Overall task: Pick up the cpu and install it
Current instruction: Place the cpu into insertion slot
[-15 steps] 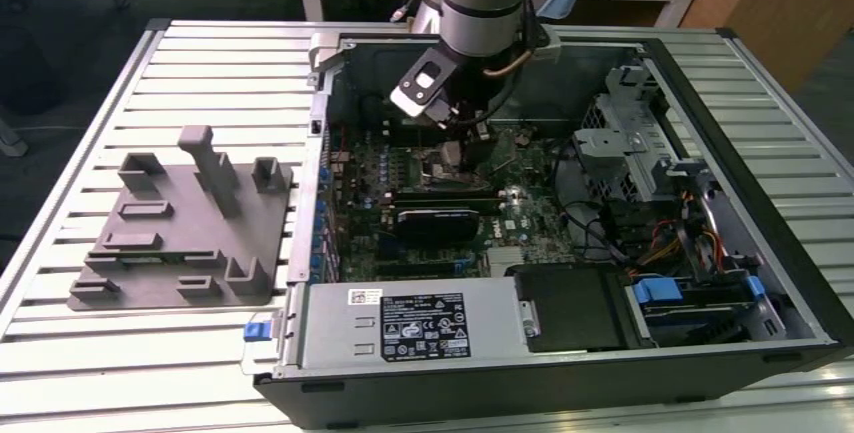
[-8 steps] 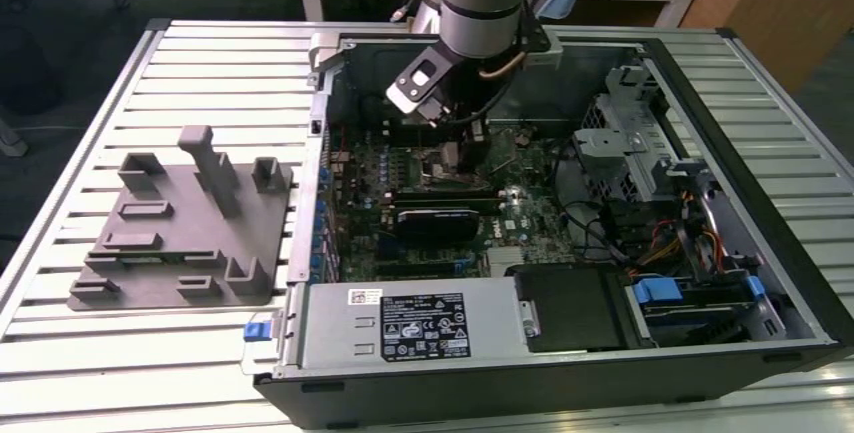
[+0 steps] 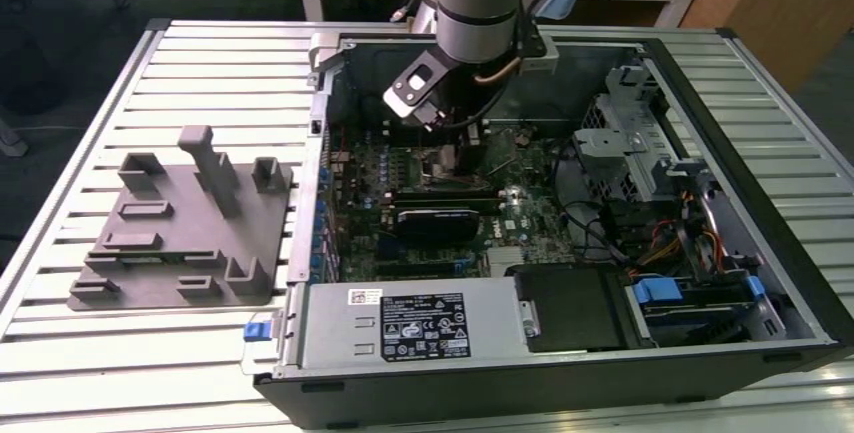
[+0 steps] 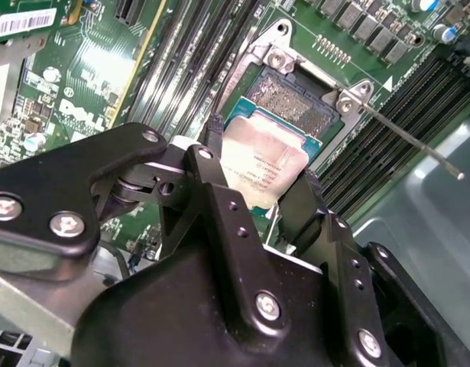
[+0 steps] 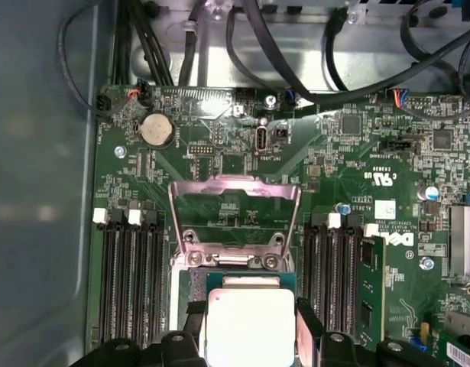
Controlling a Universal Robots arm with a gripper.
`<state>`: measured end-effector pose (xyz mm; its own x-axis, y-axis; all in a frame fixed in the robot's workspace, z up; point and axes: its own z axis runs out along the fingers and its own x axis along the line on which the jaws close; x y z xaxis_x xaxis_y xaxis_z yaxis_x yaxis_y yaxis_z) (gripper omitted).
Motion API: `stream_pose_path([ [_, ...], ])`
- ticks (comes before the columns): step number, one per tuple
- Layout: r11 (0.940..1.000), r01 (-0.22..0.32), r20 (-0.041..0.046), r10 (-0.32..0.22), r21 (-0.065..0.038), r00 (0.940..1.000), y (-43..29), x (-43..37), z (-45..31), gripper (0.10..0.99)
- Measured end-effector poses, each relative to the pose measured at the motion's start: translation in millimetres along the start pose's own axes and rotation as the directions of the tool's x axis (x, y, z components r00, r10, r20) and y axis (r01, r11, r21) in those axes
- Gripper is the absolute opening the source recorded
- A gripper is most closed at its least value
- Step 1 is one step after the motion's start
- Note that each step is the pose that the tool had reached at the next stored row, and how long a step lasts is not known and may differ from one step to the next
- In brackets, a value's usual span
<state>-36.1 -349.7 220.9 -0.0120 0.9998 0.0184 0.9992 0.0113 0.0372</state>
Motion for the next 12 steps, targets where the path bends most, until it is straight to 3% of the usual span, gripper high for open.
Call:
stream_pose_path([
  [12, 1.0000, 0.005, -0.0001, -0.005, -0.005, 1.0000, -4.6, 0.8, 13.6, 0.541],
])
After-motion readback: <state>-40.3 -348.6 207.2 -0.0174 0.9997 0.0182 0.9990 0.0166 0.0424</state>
